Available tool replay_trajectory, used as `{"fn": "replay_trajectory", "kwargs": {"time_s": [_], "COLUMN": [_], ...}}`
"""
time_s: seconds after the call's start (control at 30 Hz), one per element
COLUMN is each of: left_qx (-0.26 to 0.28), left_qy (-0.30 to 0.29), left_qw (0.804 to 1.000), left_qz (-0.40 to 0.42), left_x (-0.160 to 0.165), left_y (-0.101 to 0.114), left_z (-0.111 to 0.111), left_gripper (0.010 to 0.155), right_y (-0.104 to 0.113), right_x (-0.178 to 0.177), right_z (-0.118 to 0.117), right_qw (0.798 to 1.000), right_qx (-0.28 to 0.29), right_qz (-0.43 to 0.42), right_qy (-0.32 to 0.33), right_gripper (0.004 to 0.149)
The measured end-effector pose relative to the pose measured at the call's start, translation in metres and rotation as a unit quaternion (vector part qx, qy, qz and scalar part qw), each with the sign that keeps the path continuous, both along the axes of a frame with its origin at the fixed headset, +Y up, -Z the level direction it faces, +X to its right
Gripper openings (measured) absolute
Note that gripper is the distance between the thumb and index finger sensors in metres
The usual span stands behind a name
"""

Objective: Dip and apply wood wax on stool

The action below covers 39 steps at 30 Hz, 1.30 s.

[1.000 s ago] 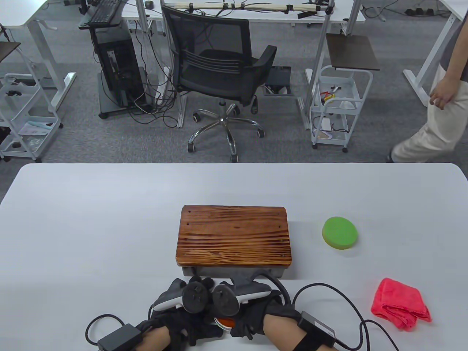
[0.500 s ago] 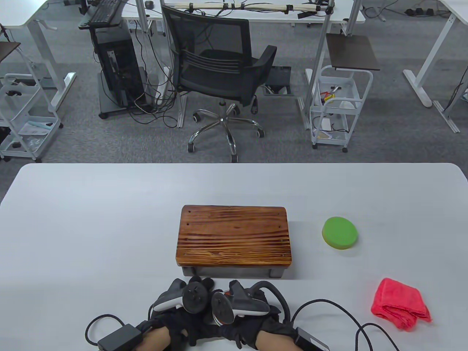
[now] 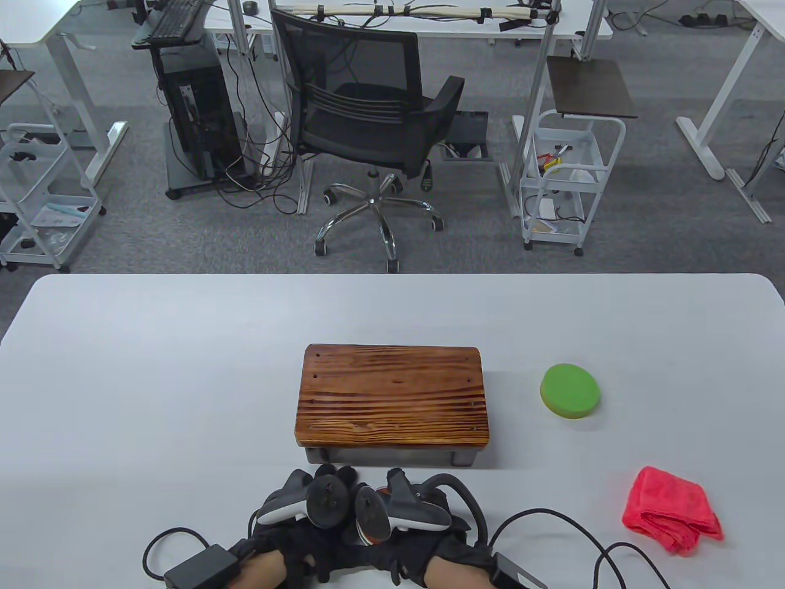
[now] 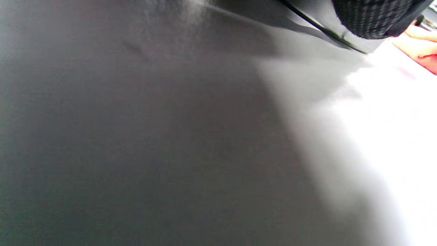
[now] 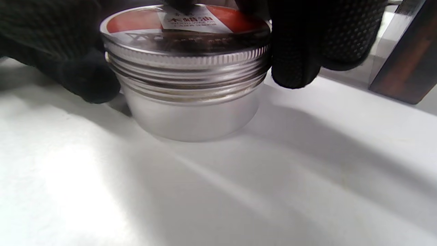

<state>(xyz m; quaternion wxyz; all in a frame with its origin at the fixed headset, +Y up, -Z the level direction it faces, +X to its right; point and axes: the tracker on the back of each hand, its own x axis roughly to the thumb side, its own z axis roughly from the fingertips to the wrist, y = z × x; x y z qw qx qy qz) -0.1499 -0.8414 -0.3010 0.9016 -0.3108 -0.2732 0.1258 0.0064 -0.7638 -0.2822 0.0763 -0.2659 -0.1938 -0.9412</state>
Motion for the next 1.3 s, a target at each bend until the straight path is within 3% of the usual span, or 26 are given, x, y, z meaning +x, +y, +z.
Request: {"fn": "replay_trajectory", "kwargs": {"time_s": [0.23, 0.43, 0.6, 0.8, 0.93, 1.07, 1.2, 1.3], "left_qx": [0.035, 0.031, 0.041, 0.105, 0.179, 0.271, 0.351, 0.369], "left_qy": [0.03, 0.048, 0.056, 0.061, 0.085, 0.131, 0.175, 0.212], "left_qw": [0.998, 0.998, 0.998, 0.993, 0.98, 0.951, 0.915, 0.9], "left_qz": [0.034, 0.001, 0.006, -0.006, 0.022, 0.069, 0.089, 0.091], "left_x": [-0.01, -0.026, -0.045, -0.074, -0.099, -0.126, -0.149, -0.166], "left_y": [0.009, 0.022, 0.047, 0.082, 0.111, 0.141, 0.163, 0.169], "left_z": [0.006, 0.009, 0.016, 0.036, 0.05, 0.054, 0.049, 0.036], "left_gripper": [0.085, 0.099, 0.107, 0.107, 0.105, 0.102, 0.102, 0.103], "right_y": [0.014, 0.032, 0.058, 0.096, 0.116, 0.123, 0.12, 0.109], "right_x": [0.006, 0.012, 0.028, 0.058, 0.086, 0.116, 0.149, 0.173], "right_z": [0.009, 0.017, 0.027, 0.038, 0.038, 0.032, 0.018, 0.006], "right_qw": [0.999, 0.998, 0.993, 0.982, 0.969, 0.951, 0.937, 0.929], "right_qx": [0.013, 0.03, 0.046, 0.096, 0.158, 0.21, 0.227, 0.228], "right_qz": [-0.031, -0.056, -0.102, -0.162, -0.191, -0.226, -0.253, -0.261], "right_qy": [0.008, 0.015, 0.025, 0.028, 0.008, -0.028, -0.083, -0.127], "right_gripper": [0.086, 0.09, 0.091, 0.087, 0.087, 0.086, 0.088, 0.09]}}
